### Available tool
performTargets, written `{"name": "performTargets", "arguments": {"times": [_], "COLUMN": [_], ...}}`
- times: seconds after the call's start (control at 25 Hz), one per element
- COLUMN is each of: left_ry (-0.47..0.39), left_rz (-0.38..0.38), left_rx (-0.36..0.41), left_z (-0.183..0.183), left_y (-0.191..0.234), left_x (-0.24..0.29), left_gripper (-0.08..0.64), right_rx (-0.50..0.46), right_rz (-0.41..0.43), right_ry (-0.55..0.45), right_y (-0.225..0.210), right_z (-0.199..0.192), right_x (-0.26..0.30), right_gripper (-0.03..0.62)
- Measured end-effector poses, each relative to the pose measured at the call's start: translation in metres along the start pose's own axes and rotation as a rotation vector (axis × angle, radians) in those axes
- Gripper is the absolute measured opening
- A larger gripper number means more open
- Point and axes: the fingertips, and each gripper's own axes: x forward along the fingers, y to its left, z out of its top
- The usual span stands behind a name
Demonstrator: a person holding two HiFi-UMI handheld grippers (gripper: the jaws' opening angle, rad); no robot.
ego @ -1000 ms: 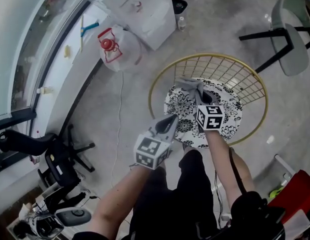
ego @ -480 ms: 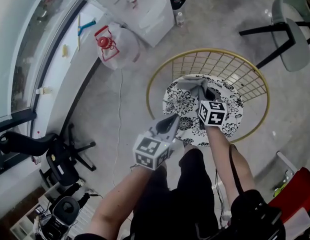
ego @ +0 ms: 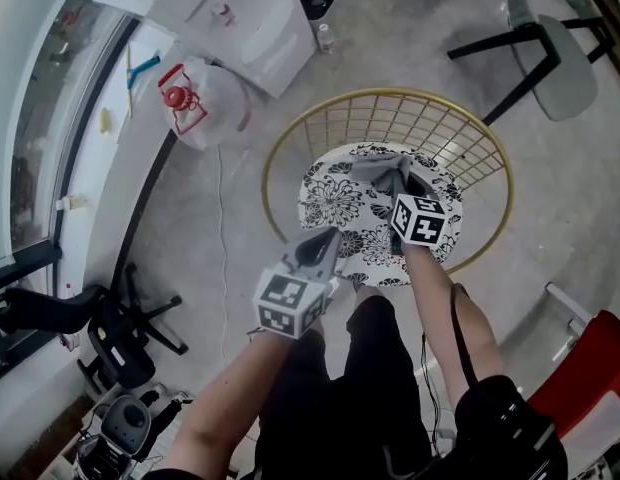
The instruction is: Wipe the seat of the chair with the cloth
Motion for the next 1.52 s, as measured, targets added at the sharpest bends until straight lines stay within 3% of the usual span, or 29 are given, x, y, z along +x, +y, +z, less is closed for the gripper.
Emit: {"name": "performTargets", "arguments": {"times": [0.32,0.96,1.52], "left_ry": [-0.014,0.042,0.035], "left_rz": [-0.071,-0.092,-0.089], "left_rx": [0.014,0.03,0.081], "left_z": [0.004,0.003,0.008], "left_y": [-0.025,-0.052,-0.057], "left_x": [0.007,0.026,0.02], "left_gripper": [0.006,0.006,0.005], "right_rx": [0.026,0.092,0.09], "right_rz": [-0.068,-0.221,-0.371], "right_ry": [0.0,0.026,0.056], "right_y": [-0.041,-0.121,-0.153], "right_z": [-0.005,-0.017,-0.028], "right_x": [-0.02,-0.062,-0.097], "right_gripper": [0.022,0.023,0.023]}}
